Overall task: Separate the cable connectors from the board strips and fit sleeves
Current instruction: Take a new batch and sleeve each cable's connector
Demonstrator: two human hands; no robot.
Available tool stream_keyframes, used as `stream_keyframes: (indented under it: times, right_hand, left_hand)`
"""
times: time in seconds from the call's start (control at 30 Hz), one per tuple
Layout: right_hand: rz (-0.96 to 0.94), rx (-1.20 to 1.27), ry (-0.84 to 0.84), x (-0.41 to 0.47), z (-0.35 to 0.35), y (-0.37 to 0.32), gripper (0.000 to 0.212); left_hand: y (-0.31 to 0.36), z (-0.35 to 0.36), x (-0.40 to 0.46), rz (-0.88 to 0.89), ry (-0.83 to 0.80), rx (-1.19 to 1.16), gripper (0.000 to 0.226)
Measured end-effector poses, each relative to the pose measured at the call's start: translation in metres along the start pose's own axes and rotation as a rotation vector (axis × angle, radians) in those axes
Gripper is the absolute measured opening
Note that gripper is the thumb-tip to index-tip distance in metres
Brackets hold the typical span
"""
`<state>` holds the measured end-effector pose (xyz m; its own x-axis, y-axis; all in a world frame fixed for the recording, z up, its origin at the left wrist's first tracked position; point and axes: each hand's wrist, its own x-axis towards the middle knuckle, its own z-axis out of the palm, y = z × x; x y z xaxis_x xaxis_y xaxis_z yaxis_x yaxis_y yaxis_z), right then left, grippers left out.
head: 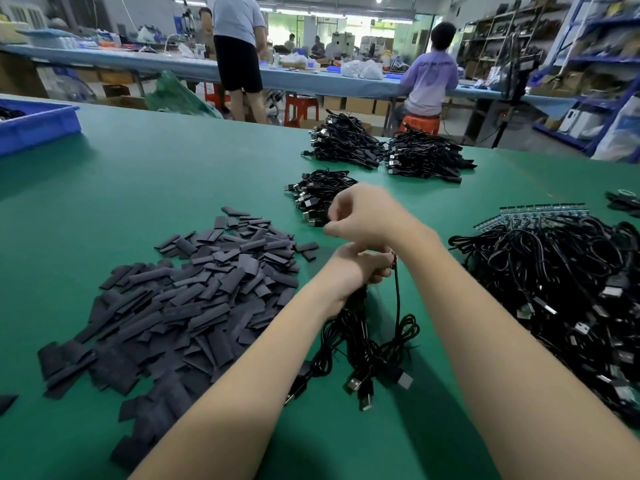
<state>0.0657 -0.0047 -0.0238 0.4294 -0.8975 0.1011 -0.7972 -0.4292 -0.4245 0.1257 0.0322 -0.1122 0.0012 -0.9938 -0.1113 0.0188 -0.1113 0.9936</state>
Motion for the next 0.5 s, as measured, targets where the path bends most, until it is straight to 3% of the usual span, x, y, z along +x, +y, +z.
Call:
stream_keyframes:
  times: [0.1,0.2,0.3,0.5]
  right_hand:
    - [0.060,0.347,0.254,-0.019,-0.009,0.038,0.020]
    - [0.211,0.939,0.467,-0.043,-0.003,0.070,0.018]
    - [0.384,1.379,0.413,-0.057,0.010,0.085,0.029]
    - [0.465,1.689,0.306,-0.058,0.033,0.090,0.035]
  left_hand:
    - [0.001,-0.002,0.002,0.020,-0.062,-0.078,0.013]
    - [0.004,-0.001,0.003,0.023,-0.061,-0.065,0.015]
    - [0.004,0.000,0.002,0.010,-0.075,-0.057,0.013]
    - [0.008,-0.002,0.000,0.029,-0.092,-0.060,0.005]
